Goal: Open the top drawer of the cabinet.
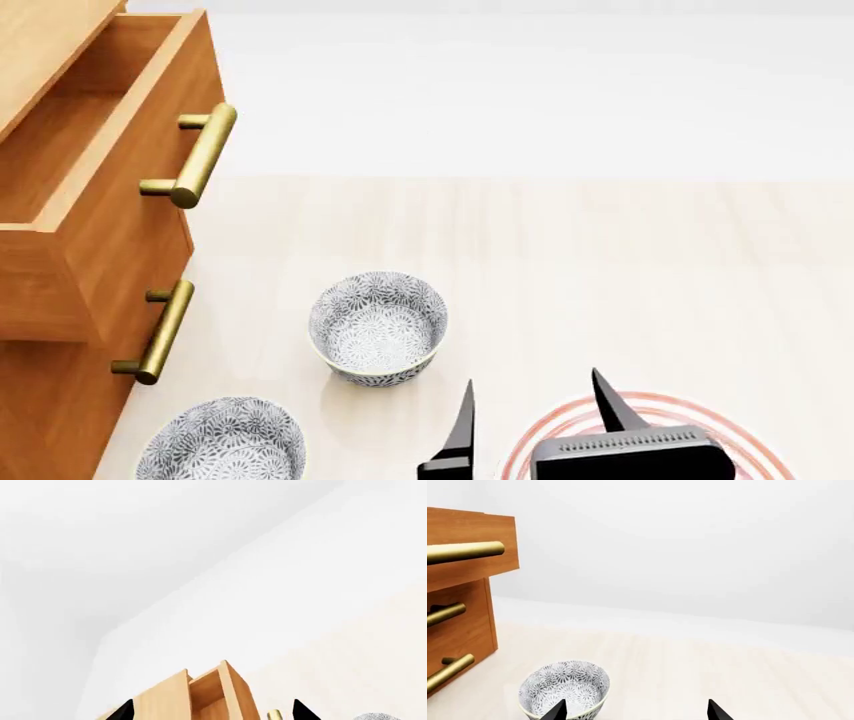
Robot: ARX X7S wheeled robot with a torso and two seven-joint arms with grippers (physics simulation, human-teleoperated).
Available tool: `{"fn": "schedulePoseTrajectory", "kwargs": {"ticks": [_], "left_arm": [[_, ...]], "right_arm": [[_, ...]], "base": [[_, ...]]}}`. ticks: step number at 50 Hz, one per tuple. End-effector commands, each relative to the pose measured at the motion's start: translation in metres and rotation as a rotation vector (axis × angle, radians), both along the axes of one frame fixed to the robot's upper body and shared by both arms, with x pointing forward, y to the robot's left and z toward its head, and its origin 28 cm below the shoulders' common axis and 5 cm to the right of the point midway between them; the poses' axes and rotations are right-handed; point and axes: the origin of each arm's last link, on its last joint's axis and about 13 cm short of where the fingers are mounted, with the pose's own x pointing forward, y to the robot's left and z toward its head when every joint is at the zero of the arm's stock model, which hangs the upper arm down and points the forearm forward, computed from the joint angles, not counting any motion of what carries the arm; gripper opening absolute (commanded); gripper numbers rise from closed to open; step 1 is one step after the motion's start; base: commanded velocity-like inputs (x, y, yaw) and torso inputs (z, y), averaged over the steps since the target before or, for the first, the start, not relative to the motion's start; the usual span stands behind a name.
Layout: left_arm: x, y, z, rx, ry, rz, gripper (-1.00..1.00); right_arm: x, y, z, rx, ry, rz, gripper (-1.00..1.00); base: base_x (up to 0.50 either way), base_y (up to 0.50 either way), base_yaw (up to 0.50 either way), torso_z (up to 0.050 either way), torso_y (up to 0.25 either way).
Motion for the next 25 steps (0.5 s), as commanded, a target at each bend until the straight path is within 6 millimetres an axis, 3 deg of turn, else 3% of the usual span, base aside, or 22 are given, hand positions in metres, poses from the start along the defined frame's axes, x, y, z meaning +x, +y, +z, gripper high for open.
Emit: {"fn": "schedulePoseTrajectory", "kwargs": {"ticks": [1, 10, 25], "left_arm": [[0.008, 0.011, -0.012, -0.153, 0.042, 0.041, 1.0], [0.026, 0.015, -0.045, -0.203, 0.109, 0.048, 1.0], [0.039, 0.016, -0.081, -0.315, 0.193, 0.034, 1.0]], "right_arm": [[-0.001, 0.001, -0.002, 0.002, 0.005, 0.006, 1.0], [-0.002, 0.001, -0.006, 0.005, 0.013, 0.003, 1.0], [-0.002, -0.001, -0.009, 0.0, 0.014, -0.009, 1.0]], "base": [[0.0, 0.0, 0.0, 0.0, 0.0], [0.0, 0.0, 0.0, 0.0, 0.0], [0.0, 0.0, 0.0, 0.0, 0.0]]}}
